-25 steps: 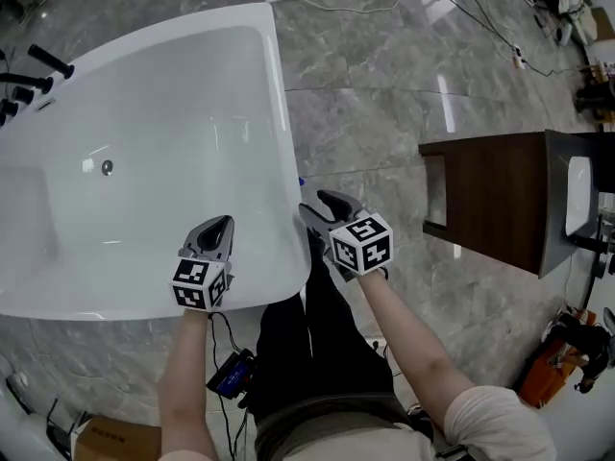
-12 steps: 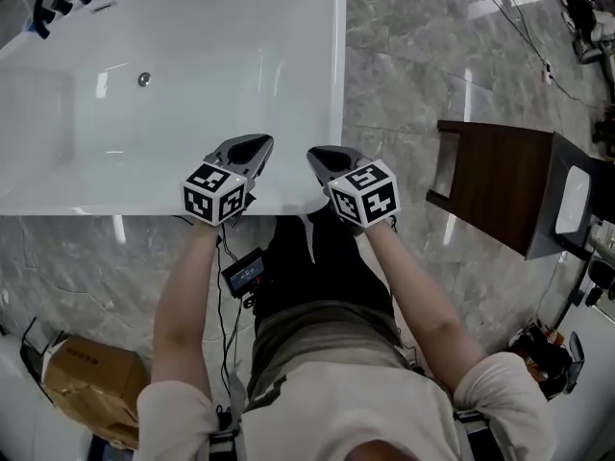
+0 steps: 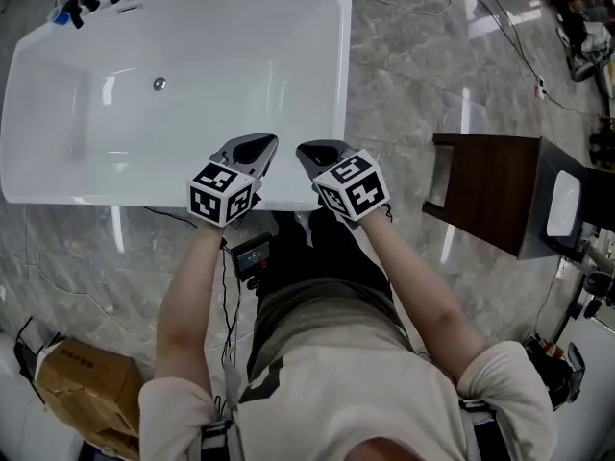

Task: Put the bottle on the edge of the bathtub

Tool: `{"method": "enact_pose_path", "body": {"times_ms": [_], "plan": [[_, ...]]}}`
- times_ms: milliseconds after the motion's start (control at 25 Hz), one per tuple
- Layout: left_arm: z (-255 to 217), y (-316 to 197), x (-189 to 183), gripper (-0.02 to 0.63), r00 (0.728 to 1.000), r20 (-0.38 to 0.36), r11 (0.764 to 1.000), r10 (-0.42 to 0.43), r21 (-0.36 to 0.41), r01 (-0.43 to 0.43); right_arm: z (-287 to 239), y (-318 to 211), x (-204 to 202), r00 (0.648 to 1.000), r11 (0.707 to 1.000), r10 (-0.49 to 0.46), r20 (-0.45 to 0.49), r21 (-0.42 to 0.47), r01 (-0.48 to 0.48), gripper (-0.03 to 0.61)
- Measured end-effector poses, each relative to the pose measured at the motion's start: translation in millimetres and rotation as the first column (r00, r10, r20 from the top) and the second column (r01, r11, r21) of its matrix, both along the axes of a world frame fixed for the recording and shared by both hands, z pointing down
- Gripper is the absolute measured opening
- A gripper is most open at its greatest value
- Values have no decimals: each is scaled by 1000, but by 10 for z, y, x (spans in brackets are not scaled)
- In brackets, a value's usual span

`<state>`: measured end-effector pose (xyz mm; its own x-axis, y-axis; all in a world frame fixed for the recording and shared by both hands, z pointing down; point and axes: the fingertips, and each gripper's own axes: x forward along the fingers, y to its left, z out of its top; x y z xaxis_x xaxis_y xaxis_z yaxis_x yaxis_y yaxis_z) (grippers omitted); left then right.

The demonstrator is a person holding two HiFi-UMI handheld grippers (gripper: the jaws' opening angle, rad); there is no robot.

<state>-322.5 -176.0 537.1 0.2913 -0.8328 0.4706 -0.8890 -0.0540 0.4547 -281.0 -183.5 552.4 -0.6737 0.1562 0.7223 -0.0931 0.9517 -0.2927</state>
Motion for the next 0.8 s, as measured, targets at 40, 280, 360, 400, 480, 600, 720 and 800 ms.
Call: {"method": "enact_pose_path", "body": {"times_ms": [40,280,360,400,480,600,720,800], "plan": [[-61,1,28,60,1000,2,1000,2,4,-2,-58,8,13,1000,1000,3,2,2,-3,28],[-525,-132,159,58,1000,5,998,31,62,-31,-415,-127,84,997,998,59,45,4,-59,28],[-707,-201,208,58,1000,-7,995,30,91,-29,-522,-201,132,996,997,78,53,10,-79,28],[-800,-240,239,58,999,-14,994,30,107,-28,-585,-251,154,994,996,90,62,22,-92,28],[-980,-326,325,58,999,-12,990,38,137,-36,-731,-383,208,988,990,125,89,62,-130,28],[-1248,-434,514,58,998,16,981,59,182,-61,-985,-529,331,977,979,166,131,97,-179,28],[-1569,-501,716,58,998,27,966,58,250,-63,-1289,-566,498,970,976,174,169,99,-192,28],[-1794,-526,860,58,998,30,952,51,300,-57,-1497,-594,658,964,971,186,189,112,-210,28]]}}
